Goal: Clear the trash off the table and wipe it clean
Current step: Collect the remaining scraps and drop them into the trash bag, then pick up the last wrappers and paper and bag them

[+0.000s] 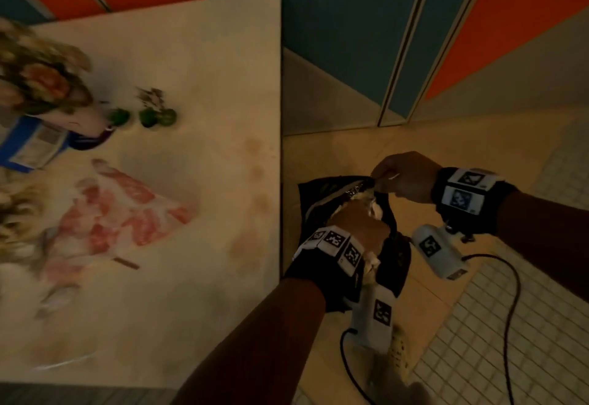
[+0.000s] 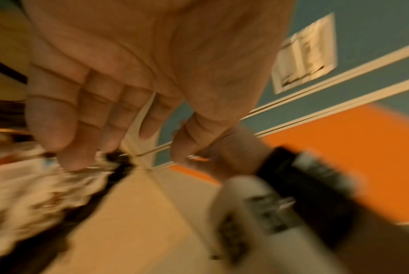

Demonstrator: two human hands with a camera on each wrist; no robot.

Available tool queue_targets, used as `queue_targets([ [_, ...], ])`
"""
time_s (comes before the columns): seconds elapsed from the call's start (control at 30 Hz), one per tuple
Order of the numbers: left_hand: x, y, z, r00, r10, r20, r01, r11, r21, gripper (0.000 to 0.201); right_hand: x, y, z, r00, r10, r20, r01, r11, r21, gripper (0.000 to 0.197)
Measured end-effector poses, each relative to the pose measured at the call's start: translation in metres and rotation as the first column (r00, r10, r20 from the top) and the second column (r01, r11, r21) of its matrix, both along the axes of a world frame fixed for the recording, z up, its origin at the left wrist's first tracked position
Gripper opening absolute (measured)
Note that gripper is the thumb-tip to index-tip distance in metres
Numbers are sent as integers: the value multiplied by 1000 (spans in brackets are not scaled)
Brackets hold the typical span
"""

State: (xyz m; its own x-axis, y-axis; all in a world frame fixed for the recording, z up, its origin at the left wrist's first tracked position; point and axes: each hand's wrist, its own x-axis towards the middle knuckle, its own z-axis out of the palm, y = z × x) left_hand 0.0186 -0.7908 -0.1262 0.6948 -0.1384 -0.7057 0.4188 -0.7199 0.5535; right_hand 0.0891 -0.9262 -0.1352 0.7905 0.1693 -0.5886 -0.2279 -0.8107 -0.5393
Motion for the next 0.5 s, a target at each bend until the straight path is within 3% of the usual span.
queue_targets([
  [0.07, -4, 17, 36, 998, -61, -8, 60, 995, -77, 15, -8, 9, 25, 1000, -2, 25, 1, 1000, 26, 24],
  [0.2, -24, 67, 93, 987, -157, -15, 152, 972, -179, 26, -28, 45, 62, 998, 3, 69, -9, 996, 92, 24],
  [0.33, -34, 123, 132, 951, -263, 163, 285, 950, -129, 27, -44, 103, 83, 997, -4, 81, -6, 993, 119, 23],
  [0.5, -43, 210, 155, 931, -254, 263, 278, 959, -56, 20, -61, 181, 97, 992, -28, 122, 6, 985, 173, 17],
])
